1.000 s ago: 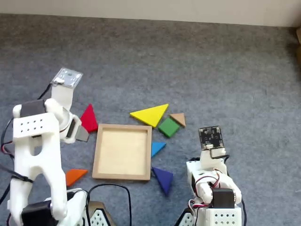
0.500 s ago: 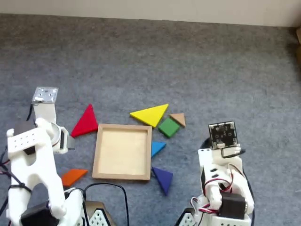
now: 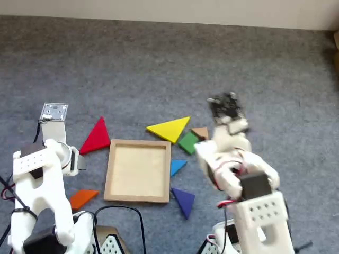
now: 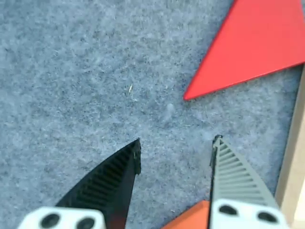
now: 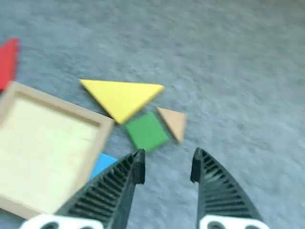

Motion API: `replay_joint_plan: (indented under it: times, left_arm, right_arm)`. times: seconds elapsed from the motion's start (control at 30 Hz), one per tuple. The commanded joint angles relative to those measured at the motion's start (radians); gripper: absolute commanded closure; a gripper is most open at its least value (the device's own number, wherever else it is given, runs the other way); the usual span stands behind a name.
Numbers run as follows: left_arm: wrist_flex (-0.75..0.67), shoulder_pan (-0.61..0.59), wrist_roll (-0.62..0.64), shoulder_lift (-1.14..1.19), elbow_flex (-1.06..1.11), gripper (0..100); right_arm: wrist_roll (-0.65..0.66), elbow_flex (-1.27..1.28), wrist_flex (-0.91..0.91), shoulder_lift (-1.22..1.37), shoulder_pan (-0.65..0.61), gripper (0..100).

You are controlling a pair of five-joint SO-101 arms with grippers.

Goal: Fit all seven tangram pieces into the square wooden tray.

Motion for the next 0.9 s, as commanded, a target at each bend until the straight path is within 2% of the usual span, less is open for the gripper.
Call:
replay_joint_plan:
  times: [0.0, 0.17, 0.37, 0.47, 0.73, 0.87]
  left_arm:
    - [-0.011, -0.004, 0.012, -0.025, 0.001, 76]
    - [-0.011, -0.007, 0.071, -0.025, 0.002, 76]
    - [-0.028, -0.005, 0.081, -0.019, 0.004, 76]
    - [-0.032, -0.005, 0.081, -0.018, 0.004, 76]
    - [-0.032, -0.005, 0.081, -0.018, 0.005, 76]
    - [-0.048, -0.005, 0.08, -0.018, 0.019, 76]
  right_arm:
    - [-0.071, -0.07, -0.14, 0.097, -0.124, 82.8]
    - [-0.097, -0.07, -0.266, 0.197, -0.151, 82.8]
    - [-0.092, -0.081, -0.277, 0.381, -0.15, 80.7]
    - [-0.098, -0.162, -0.289, 0.498, -0.156, 77.3]
    - [-0.098, -0.426, -0.289, 0.782, -0.229, 77.6]
    - [-0.098, -0.515, -0.289, 0.928, -0.226, 85.2]
